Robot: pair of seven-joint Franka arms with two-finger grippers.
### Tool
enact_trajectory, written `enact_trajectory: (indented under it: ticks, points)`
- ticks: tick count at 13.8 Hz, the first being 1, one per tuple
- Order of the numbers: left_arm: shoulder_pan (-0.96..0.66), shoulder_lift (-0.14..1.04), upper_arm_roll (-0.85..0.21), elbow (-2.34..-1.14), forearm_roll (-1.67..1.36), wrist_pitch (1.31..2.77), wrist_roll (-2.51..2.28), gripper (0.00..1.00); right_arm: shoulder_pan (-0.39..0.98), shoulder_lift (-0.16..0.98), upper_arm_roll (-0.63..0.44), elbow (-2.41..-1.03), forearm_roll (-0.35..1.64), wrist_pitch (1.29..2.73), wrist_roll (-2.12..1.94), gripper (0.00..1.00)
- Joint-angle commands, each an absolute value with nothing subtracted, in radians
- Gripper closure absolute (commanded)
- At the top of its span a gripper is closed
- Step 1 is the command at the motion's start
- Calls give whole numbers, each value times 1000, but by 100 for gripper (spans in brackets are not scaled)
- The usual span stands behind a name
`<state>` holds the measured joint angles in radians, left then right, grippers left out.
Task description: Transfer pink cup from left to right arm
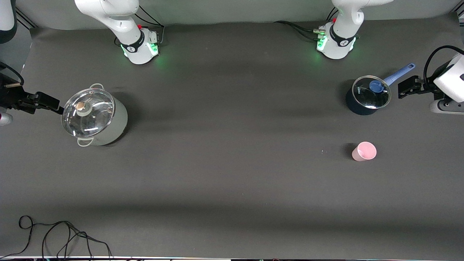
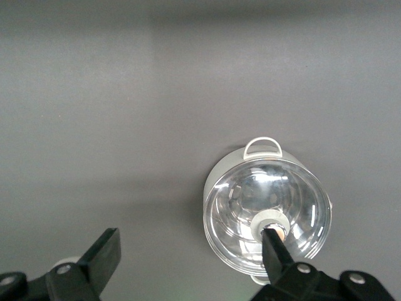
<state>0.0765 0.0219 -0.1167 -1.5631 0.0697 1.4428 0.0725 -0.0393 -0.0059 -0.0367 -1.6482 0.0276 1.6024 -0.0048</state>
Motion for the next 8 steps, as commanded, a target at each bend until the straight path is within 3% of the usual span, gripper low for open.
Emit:
enact_trajectory:
  ticks: [1, 8]
  points:
    - [74, 28, -115, -1540, 84, 1408, 83, 0, -40, 5, -38, -1609, 15, 1578, -2, 0]
    - [75, 29, -115, -1540, 84, 1404, 87, 0, -37, 8, -37, -1608, -1, 1572, -8, 0]
